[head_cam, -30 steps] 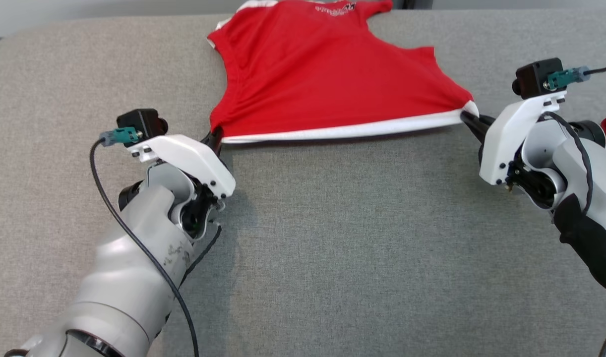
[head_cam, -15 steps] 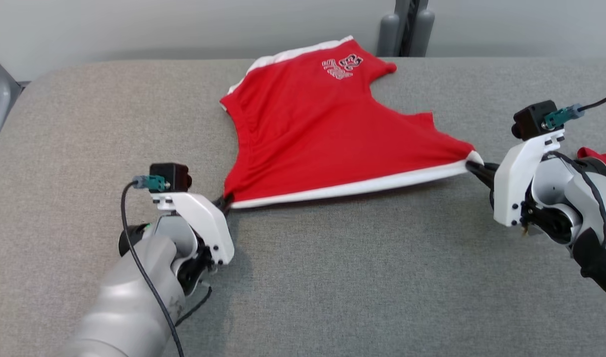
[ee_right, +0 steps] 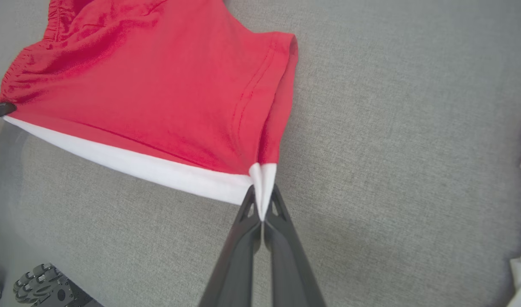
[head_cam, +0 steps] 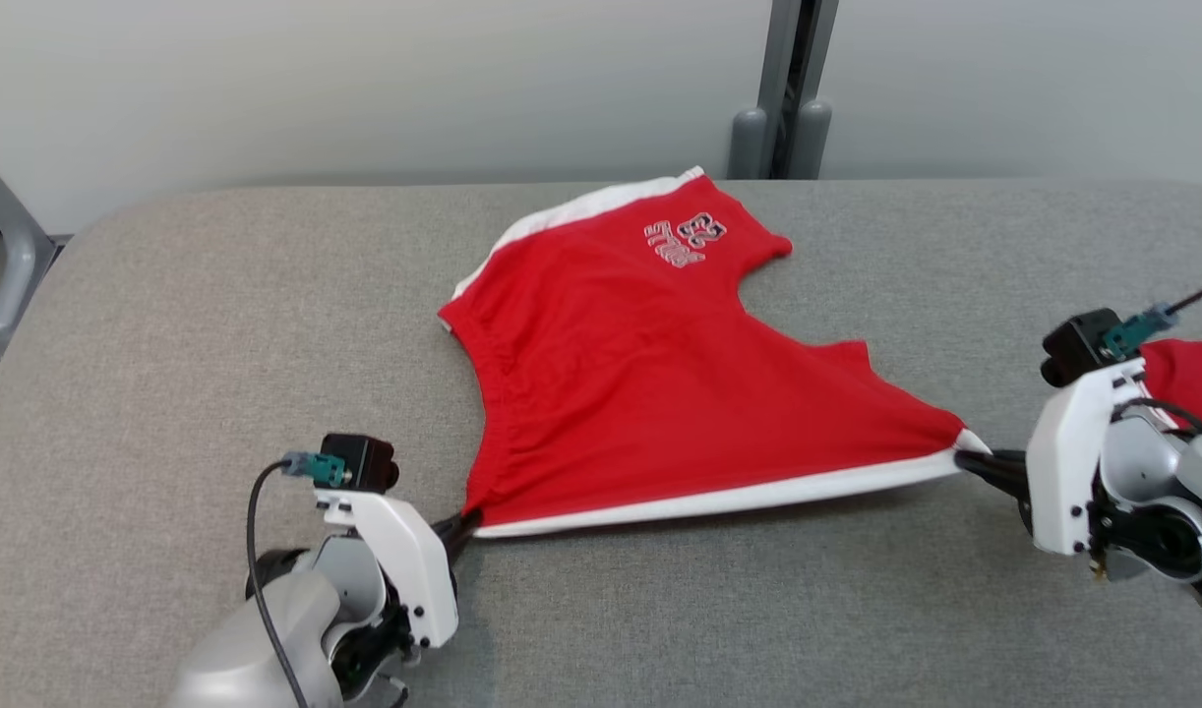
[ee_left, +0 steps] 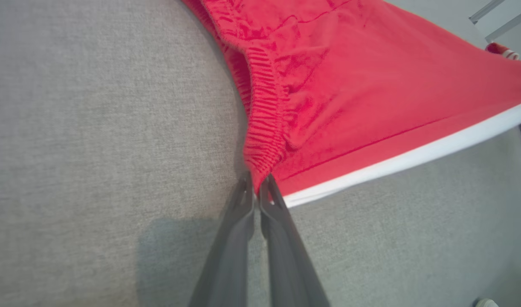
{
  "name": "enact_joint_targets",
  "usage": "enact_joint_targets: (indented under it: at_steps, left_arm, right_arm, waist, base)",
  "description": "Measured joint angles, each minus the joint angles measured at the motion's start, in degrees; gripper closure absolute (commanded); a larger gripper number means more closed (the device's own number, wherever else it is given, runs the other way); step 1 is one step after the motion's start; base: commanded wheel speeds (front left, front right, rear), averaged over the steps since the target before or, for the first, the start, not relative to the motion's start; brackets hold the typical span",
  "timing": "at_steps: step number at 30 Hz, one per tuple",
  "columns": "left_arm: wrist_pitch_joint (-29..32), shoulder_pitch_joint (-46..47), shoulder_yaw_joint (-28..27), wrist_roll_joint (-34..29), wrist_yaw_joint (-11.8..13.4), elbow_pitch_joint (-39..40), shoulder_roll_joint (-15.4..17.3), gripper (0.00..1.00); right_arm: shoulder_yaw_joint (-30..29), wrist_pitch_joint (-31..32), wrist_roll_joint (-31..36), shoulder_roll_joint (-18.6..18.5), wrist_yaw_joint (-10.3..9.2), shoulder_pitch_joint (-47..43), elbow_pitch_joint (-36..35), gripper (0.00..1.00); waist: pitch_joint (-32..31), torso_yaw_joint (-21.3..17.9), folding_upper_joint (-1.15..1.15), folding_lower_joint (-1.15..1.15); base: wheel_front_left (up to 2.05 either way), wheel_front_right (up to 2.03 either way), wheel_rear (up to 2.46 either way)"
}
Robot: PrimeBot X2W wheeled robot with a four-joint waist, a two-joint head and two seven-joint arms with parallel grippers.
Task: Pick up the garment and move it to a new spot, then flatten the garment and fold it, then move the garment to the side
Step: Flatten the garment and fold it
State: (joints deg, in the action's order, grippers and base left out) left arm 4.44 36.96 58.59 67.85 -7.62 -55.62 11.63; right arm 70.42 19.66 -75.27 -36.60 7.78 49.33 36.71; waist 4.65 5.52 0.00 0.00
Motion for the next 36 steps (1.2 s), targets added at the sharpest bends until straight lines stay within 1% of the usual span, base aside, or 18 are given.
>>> enact_joint_targets:
  at_steps: [4, 8, 11, 16, 20, 21, 24, 28, 31, 36]
  left_arm:
    - [1.1, -3.5, -1.0, 2.3, 0.0, 5.5, 2.1, 1.00]
    - [2.1, -7.2, -1.1, 3.2, 1.8, 13.1, 4.7, 1.00]
    - [3.2, -10.5, -0.8, 3.7, 3.9, 20.0, 7.5, 1.00]
    - [6.3, -16.3, -0.7, 6.2, 8.3, 33.9, 12.6, 1.00]
    - [9.3, -19.7, 0.0, 7.3, 11.4, 44.2, 17.3, 1.00]
    - [9.3, -19.7, 0.0, 7.3, 11.4, 44.2, 17.3, 1.00]
    - [10.0, -21.6, -0.4, 8.5, 13.9, 49.7, 19.5, 1.00]
    - [10.9, -22.5, -1.9, 11.0, 16.4, 54.9, 20.6, 1.00]
    - [12.0, -22.3, -3.6, 13.3, 16.8, 56.8, 21.1, 1.00]
    - [16.4, -17.9, -4.1, 13.9, 15.6, 58.4, 22.5, 1.00]
  right_arm:
    - [0.1, 0.5, -2.3, -4.1, 0.01, -2.3, -4.9, 1.00]
    - [0.4, 1.6, -4.0, -8.5, 0.01, -4.9, -10.0, 1.00]
    - [0.2, 2.3, -5.8, -11.3, 0.01, -6.6, -13.7, 1.00]
    - [0.1, 5.1, -8.2, -16.5, 0.00, -8.8, -19.1, 1.00]
    - [-0.3, 7.2, -11.8, -19.8, -0.04, -11.0, -23.1, 1.00]
    - [-0.3, 7.2, -11.8, -19.8, -0.04, -11.0, -23.1, 1.00]
    - [-0.9, 7.5, -12.8, -21.4, -0.07, -11.5, -25.3, 1.00]
    - [-2.1, 6.5, -11.3, -22.1, -0.11, -10.8, -26.0, 1.00]
    - [-3.7, 6.0, -10.4, -21.6, -0.11, -8.4, -25.7, 1.00]
    - [-5.9, 6.2, -7.2, -20.1, -0.11, -3.5, -24.1, 1.00]
  waist:
    - [-1.5, -0.2, 0.00, 0.00]
    - [-2.4, -0.4, 0.00, 0.00]
    - [-2.9, -0.6, 0.00, 0.00]
    - [-3.6, -0.8, 0.00, 0.00]
    - [-3.9, -0.7, 0.00, 0.00]
    - [-3.9, -0.7, 0.00, 0.00]
    - [-3.8, -0.7, 0.00, 0.00]
    - [-2.6, -0.5, 0.00, 0.00]
    - [-1.4, -0.3, 0.00, 0.00]
    - [1.6, 0.6, 0.00, 0.00]
  base:
    - [0.00, 0.00, 0.00]
    - [0.00, 0.00, 0.00]
    - [0.00, 0.00, 0.00]
    - [0.00, 0.00, 0.00]
    - [0.00, 0.00, 0.00]
    - [0.00, 0.00, 0.00]
    - [0.00, 0.00, 0.00]
    - [0.00, 0.00, 0.00]
    - [0.00, 0.00, 0.00]
    - [0.00, 0.00, 0.00]
